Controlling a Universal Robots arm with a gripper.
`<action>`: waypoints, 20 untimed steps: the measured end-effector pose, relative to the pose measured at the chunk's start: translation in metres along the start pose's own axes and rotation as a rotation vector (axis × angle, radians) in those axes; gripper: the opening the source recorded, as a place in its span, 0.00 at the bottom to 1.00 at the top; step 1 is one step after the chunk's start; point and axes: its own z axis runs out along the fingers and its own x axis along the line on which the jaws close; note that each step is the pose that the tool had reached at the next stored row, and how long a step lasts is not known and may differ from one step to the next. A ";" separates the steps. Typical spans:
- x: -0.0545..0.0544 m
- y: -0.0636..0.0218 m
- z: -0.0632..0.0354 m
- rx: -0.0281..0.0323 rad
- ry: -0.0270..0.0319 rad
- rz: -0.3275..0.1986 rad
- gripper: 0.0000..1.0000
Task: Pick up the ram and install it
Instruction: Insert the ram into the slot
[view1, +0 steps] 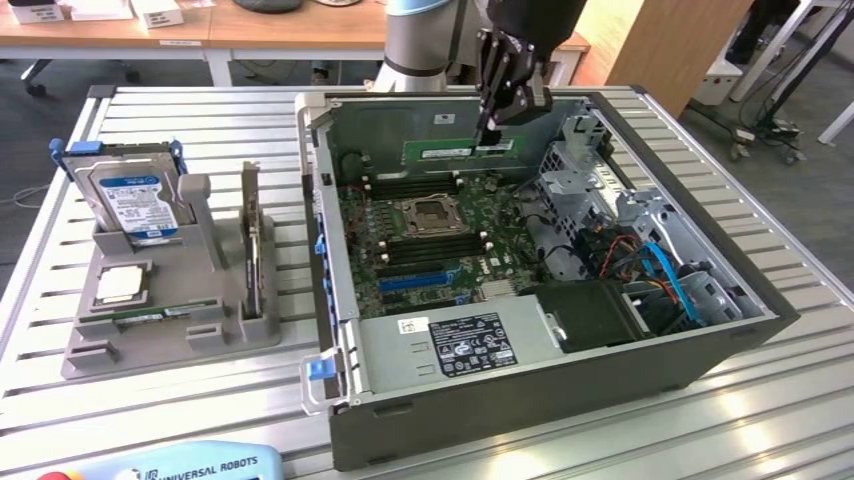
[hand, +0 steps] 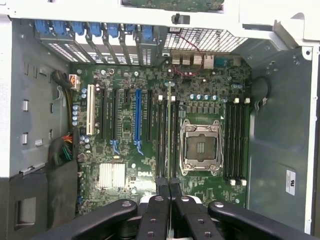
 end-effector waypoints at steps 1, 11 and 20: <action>0.000 -0.0003 0.0061 0.0000 0.0000 0.000 0.11; 0.001 -0.0005 0.0201 0.0000 0.0001 0.000 0.11; 0.002 -0.0010 0.0306 0.0000 0.0000 0.000 0.11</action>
